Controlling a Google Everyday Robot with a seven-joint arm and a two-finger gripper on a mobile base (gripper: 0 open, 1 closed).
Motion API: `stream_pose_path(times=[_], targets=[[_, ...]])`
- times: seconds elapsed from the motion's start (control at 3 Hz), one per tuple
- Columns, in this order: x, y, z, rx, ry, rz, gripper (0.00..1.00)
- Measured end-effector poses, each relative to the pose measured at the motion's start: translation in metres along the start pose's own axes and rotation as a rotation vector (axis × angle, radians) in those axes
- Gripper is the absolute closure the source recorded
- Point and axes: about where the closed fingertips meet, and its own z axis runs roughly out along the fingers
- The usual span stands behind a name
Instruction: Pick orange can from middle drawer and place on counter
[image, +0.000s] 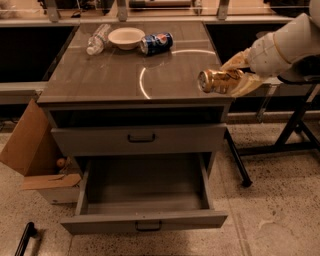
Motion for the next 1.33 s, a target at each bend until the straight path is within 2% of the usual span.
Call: stream_pose_path(times=[0.67,1.0,1.33], targets=[[-0.021,-0.051,0.038,0.019,-0.066,0.06,1.0],[-0.026,-0.064,0.055,0.012,-0.088,0.094,0.82],[-0.029,-0.073,0.068,-0.003,-0.097,0.113,0.59]])
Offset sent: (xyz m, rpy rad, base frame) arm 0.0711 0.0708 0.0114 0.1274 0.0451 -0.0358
